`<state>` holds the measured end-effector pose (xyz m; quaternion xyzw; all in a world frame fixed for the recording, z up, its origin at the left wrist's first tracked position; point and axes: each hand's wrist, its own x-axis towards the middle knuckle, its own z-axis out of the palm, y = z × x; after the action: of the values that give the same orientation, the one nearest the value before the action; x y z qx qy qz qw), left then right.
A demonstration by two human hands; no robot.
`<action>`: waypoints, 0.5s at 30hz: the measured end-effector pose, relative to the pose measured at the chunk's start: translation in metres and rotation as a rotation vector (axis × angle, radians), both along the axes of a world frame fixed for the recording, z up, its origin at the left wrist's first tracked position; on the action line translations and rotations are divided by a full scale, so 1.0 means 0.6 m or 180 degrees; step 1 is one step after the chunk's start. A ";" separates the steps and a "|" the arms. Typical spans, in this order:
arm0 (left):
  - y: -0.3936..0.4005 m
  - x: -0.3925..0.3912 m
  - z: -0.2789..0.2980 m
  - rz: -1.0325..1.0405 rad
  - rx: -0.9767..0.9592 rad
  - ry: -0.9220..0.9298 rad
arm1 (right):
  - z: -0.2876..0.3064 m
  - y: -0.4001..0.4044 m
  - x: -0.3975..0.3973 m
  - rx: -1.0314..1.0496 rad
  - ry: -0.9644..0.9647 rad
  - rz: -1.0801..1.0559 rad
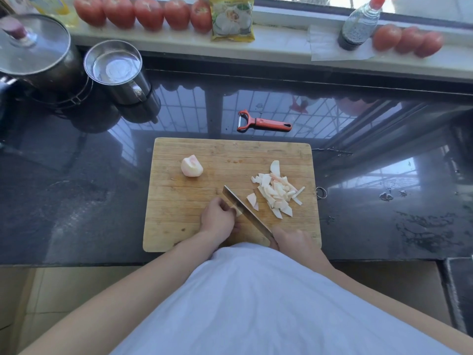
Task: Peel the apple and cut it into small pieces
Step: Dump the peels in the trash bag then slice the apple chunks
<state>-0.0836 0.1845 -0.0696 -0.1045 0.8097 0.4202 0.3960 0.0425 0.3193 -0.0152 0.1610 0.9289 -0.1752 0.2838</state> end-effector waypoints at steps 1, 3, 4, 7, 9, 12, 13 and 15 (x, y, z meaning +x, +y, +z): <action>0.000 0.000 0.000 0.0004 0.0002 -0.0011 | 0.001 0.000 0.001 0.0001 0.0014 0.0000; 0.000 -0.001 0.000 -0.0012 -0.0004 -0.0018 | 0.002 0.002 0.005 0.0053 0.0036 -0.0013; 0.000 -0.001 0.001 -0.0039 -0.0031 -0.0001 | 0.002 0.003 0.007 0.0090 0.0061 -0.0009; -0.001 0.001 -0.002 -0.0039 -0.0041 0.0031 | 0.000 0.005 0.014 0.0040 0.0174 -0.0038; -0.001 0.002 -0.002 -0.0012 -0.0048 0.0042 | -0.002 0.006 0.016 -0.0007 0.0162 -0.0090; -0.002 0.002 -0.004 -0.0040 -0.0043 0.0061 | -0.006 0.008 0.014 0.0067 -0.0089 -0.0026; -0.001 0.001 -0.004 -0.0045 -0.0045 0.0080 | -0.005 0.008 0.009 0.0099 -0.0206 0.0003; -0.001 0.000 -0.002 -0.0076 -0.0002 0.0100 | -0.007 0.000 -0.009 0.0128 -0.0271 0.0080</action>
<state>-0.0835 0.1841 -0.0708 -0.0884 0.8172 0.4168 0.3882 0.0371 0.3192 -0.0195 0.1623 0.9213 -0.1459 0.3220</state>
